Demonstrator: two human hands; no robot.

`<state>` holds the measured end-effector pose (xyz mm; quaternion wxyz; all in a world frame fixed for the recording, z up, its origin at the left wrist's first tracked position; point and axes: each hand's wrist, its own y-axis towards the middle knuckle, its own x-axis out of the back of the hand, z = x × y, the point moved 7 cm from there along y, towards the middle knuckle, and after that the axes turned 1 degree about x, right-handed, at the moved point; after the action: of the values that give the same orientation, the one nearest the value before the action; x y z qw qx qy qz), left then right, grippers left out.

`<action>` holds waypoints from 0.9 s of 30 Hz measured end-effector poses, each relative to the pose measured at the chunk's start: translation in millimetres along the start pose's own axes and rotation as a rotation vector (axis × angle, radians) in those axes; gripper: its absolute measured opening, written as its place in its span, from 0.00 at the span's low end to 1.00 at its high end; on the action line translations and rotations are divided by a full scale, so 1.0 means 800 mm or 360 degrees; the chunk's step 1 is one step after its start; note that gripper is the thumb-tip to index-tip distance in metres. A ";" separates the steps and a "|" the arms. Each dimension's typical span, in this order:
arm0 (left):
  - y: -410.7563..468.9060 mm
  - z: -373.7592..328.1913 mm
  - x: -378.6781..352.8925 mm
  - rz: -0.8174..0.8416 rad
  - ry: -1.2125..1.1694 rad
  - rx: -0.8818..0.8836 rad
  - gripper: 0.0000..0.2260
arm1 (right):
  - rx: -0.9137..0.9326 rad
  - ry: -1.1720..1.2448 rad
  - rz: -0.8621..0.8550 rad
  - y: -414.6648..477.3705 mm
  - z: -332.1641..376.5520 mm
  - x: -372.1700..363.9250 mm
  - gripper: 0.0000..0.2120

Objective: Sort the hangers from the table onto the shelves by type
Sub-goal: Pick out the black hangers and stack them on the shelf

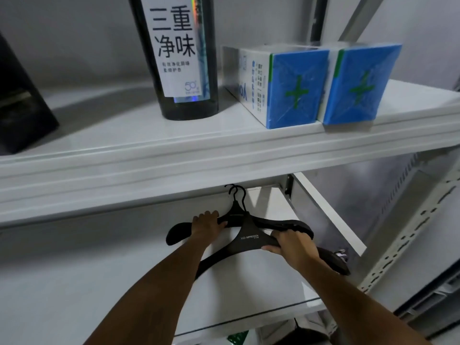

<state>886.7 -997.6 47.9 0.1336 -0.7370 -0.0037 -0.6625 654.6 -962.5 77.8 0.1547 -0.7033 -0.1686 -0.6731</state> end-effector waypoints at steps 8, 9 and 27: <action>-0.026 -0.007 -0.003 -0.0018 0.0039 -0.0128 0.26 | 0.0054 -0.0090 0.0007 0.030 0.031 -0.004 0.24; -0.029 -0.007 -0.004 -0.0022 0.0039 -0.0145 0.26 | 0.0052 -0.0070 0.0011 0.032 0.032 -0.006 0.24; -0.044 0.001 -0.034 0.0110 0.0171 -0.0212 0.34 | -0.0097 -0.0037 0.0042 0.043 0.036 -0.021 0.20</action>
<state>877.5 -958.7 28.1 0.1071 -0.7074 0.0728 -0.6948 695.1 -981.3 60.0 0.1399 -0.7175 -0.1406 -0.6677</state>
